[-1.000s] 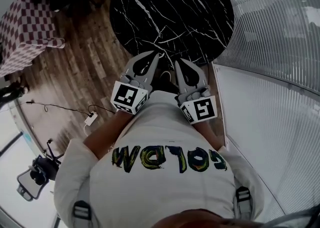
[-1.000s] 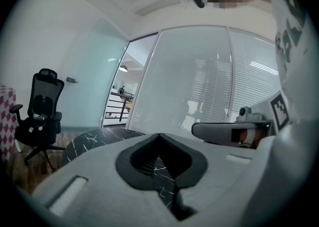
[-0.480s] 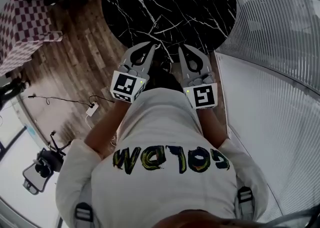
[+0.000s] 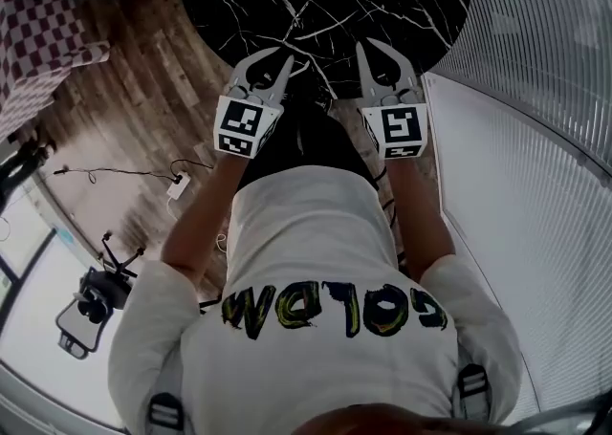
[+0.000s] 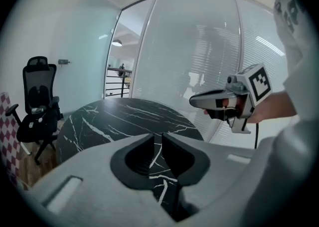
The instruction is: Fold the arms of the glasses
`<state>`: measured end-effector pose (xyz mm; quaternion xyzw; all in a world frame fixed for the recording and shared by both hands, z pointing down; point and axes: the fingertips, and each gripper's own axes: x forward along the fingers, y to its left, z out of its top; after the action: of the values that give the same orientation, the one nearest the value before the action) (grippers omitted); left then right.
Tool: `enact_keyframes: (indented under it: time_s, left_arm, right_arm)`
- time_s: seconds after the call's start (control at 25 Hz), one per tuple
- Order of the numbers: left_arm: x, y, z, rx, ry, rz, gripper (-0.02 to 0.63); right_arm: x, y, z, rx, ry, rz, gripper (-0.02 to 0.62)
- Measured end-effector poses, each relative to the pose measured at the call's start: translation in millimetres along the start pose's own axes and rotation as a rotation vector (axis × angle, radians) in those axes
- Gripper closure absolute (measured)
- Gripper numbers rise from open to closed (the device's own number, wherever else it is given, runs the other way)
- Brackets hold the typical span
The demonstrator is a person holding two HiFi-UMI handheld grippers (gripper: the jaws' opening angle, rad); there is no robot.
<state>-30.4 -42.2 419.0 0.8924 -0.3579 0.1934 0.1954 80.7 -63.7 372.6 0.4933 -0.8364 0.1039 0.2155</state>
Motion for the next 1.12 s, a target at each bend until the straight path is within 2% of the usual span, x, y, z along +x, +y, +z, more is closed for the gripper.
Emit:
enact_keyframes:
  time_s: [0.44,0.64,0.92,1.12]
  left_arm:
    - [48.0,43.0,-61.2,-0.043,0.124,0.028,0.551]
    - [74.7,49.7,-80.2,-0.058,0.151,0.004,0.549]
    - [94.3,54.2,-103.7,-0.040,0.204,-0.008,0.549]
    - [99.8,56.0,-103.9,-0.040,0.194,-0.012,0.551]
  right_arm:
    - [69.5,-28.5,-93.6,0.015,0.162,-0.033,0.592]
    - [92.6,-40.3,-128.8,0.011,0.220,-0.039,0.592]
    - [112.9,-49.9,-157.0,0.027,0.259,-0.042,0.592]
    - [122.6,-53.1,-171.4,0.041,0.277,-0.041,0.592]
